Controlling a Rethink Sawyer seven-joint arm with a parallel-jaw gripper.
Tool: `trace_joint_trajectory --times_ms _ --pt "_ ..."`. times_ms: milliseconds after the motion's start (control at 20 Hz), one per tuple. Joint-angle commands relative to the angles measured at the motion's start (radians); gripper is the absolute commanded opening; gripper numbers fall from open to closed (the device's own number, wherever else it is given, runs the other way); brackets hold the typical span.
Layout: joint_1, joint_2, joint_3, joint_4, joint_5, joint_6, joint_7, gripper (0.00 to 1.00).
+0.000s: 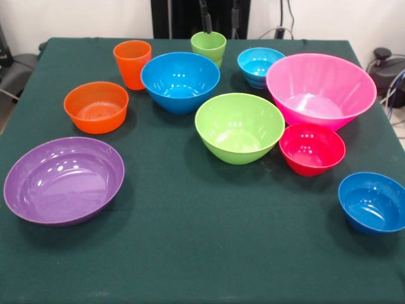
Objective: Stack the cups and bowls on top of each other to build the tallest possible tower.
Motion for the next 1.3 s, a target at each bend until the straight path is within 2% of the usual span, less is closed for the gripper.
trace_joint_trajectory --times_ms 50,400,550,750,950,1300 --pt "0.120 -0.048 -0.149 -0.013 -0.031 -0.023 0.183 1.00" --pt "0.137 -0.047 -0.177 -0.020 0.010 -0.022 0.136 1.00" --pt "0.120 -0.041 -0.164 -0.052 0.038 0.029 0.084 1.00" --pt "0.084 -0.016 -0.135 -0.125 0.073 0.112 0.001 1.00" --pt "0.058 0.037 -0.122 -0.195 0.072 0.153 -0.064 1.00" --pt "0.037 0.130 -0.096 -0.367 0.060 0.284 -0.173 1.00"
